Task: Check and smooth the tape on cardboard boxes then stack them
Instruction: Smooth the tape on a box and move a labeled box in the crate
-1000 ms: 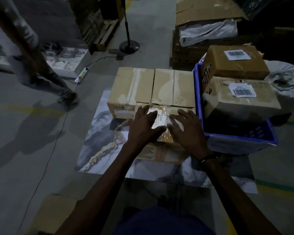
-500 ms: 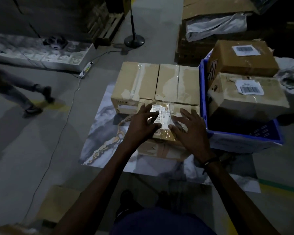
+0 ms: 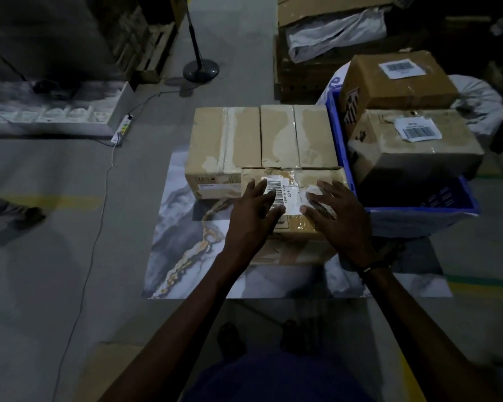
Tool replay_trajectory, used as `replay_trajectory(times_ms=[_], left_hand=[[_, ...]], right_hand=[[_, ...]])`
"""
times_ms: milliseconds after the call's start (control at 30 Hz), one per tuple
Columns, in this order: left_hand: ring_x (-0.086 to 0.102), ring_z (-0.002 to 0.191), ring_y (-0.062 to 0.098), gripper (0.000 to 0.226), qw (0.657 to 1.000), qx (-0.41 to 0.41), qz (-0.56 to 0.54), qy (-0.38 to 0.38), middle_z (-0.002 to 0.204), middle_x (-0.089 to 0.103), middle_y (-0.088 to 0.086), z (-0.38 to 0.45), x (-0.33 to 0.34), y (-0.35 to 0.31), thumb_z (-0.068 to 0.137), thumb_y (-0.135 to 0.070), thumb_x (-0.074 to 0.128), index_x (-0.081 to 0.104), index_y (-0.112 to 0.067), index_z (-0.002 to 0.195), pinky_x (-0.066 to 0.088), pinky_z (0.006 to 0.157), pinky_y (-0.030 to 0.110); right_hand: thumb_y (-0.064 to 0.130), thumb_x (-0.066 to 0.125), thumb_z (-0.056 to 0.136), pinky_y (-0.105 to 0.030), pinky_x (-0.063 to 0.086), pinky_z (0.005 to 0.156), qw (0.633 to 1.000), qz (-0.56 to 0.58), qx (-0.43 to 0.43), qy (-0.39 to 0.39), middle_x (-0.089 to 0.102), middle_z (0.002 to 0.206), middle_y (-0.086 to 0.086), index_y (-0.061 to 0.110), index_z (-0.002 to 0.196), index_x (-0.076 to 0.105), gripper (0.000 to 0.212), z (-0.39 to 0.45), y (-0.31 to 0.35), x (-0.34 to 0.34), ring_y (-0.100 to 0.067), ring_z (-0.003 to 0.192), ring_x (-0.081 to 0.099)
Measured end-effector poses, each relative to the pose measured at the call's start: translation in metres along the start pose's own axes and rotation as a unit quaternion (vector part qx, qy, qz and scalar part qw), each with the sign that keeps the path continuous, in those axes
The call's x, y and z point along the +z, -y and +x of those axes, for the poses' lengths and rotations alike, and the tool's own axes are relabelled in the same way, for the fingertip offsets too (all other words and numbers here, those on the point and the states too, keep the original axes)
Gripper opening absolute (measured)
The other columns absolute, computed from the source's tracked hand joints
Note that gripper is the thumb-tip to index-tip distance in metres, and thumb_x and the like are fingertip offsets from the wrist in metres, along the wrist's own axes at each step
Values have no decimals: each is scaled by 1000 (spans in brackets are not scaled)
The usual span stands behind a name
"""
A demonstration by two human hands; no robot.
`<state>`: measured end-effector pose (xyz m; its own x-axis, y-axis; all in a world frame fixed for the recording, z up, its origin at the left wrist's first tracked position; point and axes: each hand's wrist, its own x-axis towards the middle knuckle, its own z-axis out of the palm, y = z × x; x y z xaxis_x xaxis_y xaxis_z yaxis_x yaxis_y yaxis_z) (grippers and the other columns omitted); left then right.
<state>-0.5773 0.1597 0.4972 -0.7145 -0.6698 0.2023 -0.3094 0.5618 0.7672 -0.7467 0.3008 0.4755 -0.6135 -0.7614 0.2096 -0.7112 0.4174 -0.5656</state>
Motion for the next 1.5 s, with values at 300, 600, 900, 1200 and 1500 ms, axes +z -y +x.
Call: replay_trajectory(times_ms=[300,600,900,1200,1500], left_hand=[[-3,158,14,76,996,54,54,52,172,3,-3,-15,4,27,92,-61,66,40,-29,155,7,121,22],[-14,156,36,106,992,97,16,81,168,-12,18,-20,-7,47,69,-60,87,38,-25,156,15,126,53],[33,149,11,80,991,131,-33,-9,163,27,17,-38,-9,57,75,-35,93,56,-13,143,34,112,14],[43,143,12,96,992,75,-100,-24,153,38,-25,-35,-32,44,75,-29,93,38,-21,154,51,106,50],[30,148,30,107,991,103,7,82,163,18,15,-33,-9,73,76,-61,82,22,-33,161,37,114,54]], right_hand=[[74,75,75,-31,51,96,988,5,101,-117,37,157,-1,29,135,60,76,-20,10,6,-22,138,43],[39,88,77,-20,53,97,960,224,142,-87,54,147,6,29,152,42,88,-42,-9,1,-7,129,56],[20,91,73,-26,46,109,959,265,92,-24,44,154,9,21,158,31,104,-59,-25,2,-7,142,43],[47,81,82,-14,47,87,961,224,152,-53,50,138,15,36,151,41,81,-35,5,-20,-1,118,50],[79,74,68,-40,47,103,949,198,242,-46,54,146,-2,31,145,49,94,-22,3,9,-25,130,52]])
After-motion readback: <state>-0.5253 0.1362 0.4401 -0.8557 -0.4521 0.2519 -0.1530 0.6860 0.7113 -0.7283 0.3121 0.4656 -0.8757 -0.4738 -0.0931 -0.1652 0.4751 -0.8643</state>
